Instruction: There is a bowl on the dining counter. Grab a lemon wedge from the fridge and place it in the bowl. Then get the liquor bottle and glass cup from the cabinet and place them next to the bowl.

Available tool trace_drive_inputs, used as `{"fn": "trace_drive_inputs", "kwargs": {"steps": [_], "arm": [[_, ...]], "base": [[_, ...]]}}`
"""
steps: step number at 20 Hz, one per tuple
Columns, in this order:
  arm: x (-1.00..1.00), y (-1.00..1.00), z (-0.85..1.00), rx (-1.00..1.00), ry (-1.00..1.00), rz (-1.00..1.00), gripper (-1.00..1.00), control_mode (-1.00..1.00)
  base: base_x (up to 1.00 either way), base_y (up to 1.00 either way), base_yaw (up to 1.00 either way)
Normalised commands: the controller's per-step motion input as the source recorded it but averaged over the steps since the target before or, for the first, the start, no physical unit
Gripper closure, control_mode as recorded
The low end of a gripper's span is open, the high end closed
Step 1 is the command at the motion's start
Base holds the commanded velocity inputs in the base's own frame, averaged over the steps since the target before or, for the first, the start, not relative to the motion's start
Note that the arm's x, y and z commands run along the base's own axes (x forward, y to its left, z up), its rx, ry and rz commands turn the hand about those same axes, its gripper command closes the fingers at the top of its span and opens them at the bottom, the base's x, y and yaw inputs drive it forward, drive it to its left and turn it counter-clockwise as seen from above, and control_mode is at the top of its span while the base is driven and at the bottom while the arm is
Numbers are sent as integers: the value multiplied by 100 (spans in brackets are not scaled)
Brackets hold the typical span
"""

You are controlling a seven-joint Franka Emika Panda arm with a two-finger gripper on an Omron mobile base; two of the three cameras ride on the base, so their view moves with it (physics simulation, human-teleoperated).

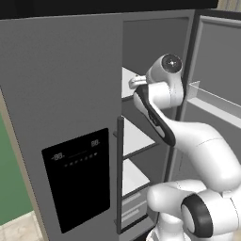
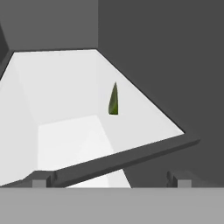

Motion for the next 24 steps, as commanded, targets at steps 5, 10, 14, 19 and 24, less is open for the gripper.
{"fn": "trace_drive_inputs", "kwargs": {"steps": [5,10,14,19,24], "arm": [[15,0,0,4,0,0,-100,-100],[23,0,0,4,0,0,-100,-100],[28,0,0,2,0,0,-100,-100],[25,0,0,2,0,0,-100,-100],[24,-1,-3,2,0,1,-100,-100]], "base": [[0,0,0],[0,0,0],[0,0,0],[0,0,0],[0,0,0]]}}
